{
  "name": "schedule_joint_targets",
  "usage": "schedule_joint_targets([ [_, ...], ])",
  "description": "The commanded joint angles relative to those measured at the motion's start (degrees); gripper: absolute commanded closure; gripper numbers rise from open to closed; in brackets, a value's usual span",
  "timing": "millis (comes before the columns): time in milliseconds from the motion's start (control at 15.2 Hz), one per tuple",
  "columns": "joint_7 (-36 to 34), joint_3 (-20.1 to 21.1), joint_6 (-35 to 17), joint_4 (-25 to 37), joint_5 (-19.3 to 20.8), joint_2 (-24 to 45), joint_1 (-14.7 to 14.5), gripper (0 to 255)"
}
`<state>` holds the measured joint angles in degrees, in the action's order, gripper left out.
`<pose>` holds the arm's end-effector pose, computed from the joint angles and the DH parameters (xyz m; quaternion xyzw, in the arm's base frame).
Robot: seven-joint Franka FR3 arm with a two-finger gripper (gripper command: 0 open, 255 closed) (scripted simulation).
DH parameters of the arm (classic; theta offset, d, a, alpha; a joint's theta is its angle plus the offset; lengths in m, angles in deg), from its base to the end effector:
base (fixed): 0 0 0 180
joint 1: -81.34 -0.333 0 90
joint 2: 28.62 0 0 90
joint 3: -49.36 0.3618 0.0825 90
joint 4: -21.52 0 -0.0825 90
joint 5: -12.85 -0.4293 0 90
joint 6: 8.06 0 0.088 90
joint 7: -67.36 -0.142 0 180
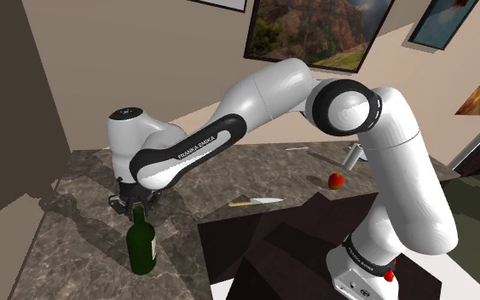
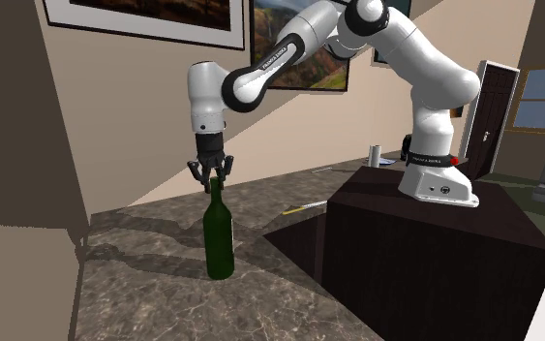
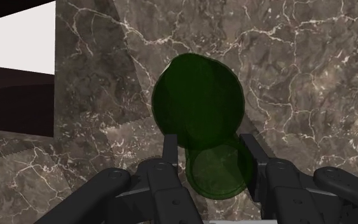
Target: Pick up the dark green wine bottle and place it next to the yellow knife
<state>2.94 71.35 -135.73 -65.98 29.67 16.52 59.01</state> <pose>0.5898 0.4951 0.1822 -0.9908 0.1334 0.0228 0.0033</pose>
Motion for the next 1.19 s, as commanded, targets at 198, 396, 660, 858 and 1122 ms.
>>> schedule_joint_targets([
  [198,0.0,0.0,0.0,0.0,0.0,0.0,0.0,255],
  [396,0.0,0.0,0.0,0.0,0.0,0.0,0.0,255],
  [660,0.3,0.6,1.9,0.0,-0.6,-1.9,0.4,255],
  [858,0.5,1.0,3.3,0.1,-1.1,-3.3,0.6,255],
  [1122,0.8,1.5,5.4,0.5,-1.7,-5.0,0.9,255],
])
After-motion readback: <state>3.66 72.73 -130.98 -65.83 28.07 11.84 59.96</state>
